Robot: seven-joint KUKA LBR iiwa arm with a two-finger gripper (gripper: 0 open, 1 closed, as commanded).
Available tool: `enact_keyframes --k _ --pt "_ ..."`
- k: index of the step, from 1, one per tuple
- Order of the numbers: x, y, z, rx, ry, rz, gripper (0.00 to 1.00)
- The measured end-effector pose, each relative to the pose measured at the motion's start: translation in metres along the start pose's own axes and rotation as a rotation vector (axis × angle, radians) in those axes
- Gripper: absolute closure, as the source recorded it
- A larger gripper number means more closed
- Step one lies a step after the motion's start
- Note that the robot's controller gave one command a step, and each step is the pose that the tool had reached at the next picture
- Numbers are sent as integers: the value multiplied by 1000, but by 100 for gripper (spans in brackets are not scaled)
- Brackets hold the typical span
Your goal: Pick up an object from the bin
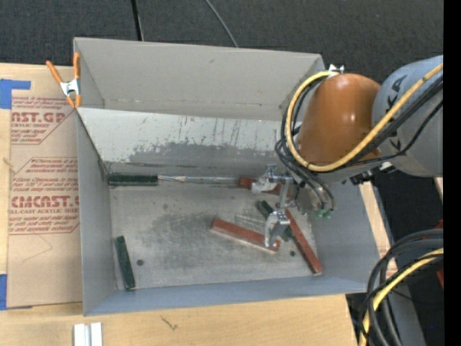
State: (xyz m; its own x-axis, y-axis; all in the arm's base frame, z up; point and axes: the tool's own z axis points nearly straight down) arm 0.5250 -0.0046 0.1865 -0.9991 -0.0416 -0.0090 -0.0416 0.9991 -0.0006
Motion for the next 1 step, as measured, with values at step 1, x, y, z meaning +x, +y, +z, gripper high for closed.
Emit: enact_keyframes --k 1 --pt "3 32 111 -1 3 46 100"
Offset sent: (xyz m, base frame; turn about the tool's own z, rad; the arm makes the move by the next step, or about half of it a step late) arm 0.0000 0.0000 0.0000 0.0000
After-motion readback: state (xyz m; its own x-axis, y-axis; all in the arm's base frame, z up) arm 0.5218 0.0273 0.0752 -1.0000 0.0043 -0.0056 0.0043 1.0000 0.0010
